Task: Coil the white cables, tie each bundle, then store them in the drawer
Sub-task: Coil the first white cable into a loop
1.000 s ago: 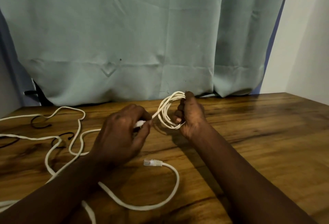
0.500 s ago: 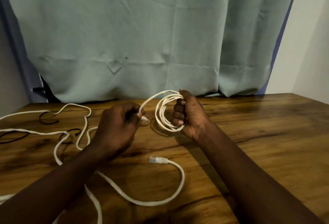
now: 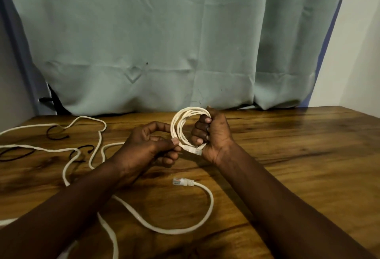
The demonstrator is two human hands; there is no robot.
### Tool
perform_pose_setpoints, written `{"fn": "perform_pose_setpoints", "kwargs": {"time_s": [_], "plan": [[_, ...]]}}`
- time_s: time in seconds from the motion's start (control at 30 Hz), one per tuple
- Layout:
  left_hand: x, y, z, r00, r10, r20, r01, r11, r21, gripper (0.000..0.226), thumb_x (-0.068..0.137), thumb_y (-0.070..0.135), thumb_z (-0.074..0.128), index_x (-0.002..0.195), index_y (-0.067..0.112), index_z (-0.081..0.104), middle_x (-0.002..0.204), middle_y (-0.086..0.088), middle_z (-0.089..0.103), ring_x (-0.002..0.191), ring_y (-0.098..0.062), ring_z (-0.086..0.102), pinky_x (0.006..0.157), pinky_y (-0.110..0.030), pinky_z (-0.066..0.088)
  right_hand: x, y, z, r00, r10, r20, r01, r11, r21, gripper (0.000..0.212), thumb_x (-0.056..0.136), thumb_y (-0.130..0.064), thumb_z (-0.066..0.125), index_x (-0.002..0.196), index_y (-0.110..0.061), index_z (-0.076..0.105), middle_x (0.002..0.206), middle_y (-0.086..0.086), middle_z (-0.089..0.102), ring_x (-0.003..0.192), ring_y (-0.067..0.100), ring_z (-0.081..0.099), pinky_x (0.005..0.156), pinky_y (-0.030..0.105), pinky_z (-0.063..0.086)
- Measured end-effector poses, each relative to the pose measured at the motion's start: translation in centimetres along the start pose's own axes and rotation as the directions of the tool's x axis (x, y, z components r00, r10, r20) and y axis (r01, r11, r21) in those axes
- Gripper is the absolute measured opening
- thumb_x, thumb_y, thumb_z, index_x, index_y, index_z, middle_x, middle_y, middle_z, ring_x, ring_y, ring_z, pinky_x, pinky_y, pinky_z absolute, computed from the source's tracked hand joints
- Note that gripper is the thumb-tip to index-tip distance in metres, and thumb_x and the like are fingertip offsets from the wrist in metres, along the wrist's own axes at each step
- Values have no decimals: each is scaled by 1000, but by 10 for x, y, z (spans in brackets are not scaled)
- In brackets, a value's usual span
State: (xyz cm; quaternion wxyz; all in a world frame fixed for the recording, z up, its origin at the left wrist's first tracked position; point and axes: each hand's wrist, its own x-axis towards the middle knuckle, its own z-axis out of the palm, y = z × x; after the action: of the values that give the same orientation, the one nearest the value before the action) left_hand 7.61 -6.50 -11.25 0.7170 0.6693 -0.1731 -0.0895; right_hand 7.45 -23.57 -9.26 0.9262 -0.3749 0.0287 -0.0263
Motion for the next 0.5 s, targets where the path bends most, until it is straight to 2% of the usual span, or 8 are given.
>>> {"fn": "perform_pose_setpoints", "kwargs": {"time_s": [0.1, 0.2, 0.23, 0.3, 0.37, 0.43, 0.5], "plan": [[2, -3, -3, 999, 50, 17, -52, 994, 101, 29, 88, 7, 72, 117, 12, 69, 90, -16, 74, 74, -23, 68, 68, -37, 56, 0, 0, 0, 999, 37, 32, -39, 997, 71, 60, 105, -35, 36, 46, -21, 37, 34, -7, 22, 23, 7, 19, 32, 11, 19], [1, -4, -1, 993, 51, 106, -61, 994, 95, 32, 99, 6, 58, 125, 22, 69, 114, -7, 76, 104, -22, 72, 86, -39, 55, -1, 2, 2, 996, 54, 64, -60, 993, 98, 64, 105, -37, 35, 43, -20, 39, 33, -6, 23, 22, 8, 21, 33, 10, 19], [0, -4, 1, 992, 48, 119, -57, 996, 69, 34, 101, 5, 54, 127, 23, 67, 118, -6, 76, 108, -23, 72, 90, -40, 55, -2, 3, 3, 997, 49, 61, -55, 993, 102, 64, 105, -37, 35, 44, -20, 39, 33, -6, 23, 22, 8, 20, 33, 10, 19], [-1, -2, 7, 994, 55, 99, -58, 998, 25, 39, 102, 0, 47, 128, 23, 67, 119, -10, 75, 112, -31, 71, 96, -47, 54, -4, 7, 6, 999, 24, 34, -28, 993, 111, 60, 106, -37, 36, 48, -20, 36, 34, -5, 22, 22, 8, 19, 32, 11, 20], [-1, -2, 12, 997, 70, 43, -71, 997, 12, 39, 103, 3, 43, 124, 22, 70, 117, -12, 75, 111, -31, 70, 95, -48, 55, -5, 12, 9, 1000, -10, -7, 10, 995, 103, 55, 106, -38, 38, 54, -20, 34, 34, -5, 22, 23, 8, 19, 31, 12, 22], [0, -2, 14, 996, 76, -39, -76, 997, -4, 34, 109, 20, 39, 115, 22, 73, 108, -8, 77, 104, -24, 70, 87, -42, 54, -6, 18, 12, 998, -45, -53, 50, 995, 92, 52, 106, -39, 38, 58, -21, 33, 35, -5, 23, 24, 8, 19, 31, 13, 24], [1, -3, 17, 991, 69, -116, -81, 992, -97, 38, 109, 31, 40, 107, 15, 74, 100, -9, 77, 98, -27, 71, 90, -47, 55, -5, 24, 14, 993, -80, -81, 88, 992, 91, 50, 107, -41, 38, 61, -21, 33, 37, -6, 23, 25, 8, 19, 35, 13, 23]]}}
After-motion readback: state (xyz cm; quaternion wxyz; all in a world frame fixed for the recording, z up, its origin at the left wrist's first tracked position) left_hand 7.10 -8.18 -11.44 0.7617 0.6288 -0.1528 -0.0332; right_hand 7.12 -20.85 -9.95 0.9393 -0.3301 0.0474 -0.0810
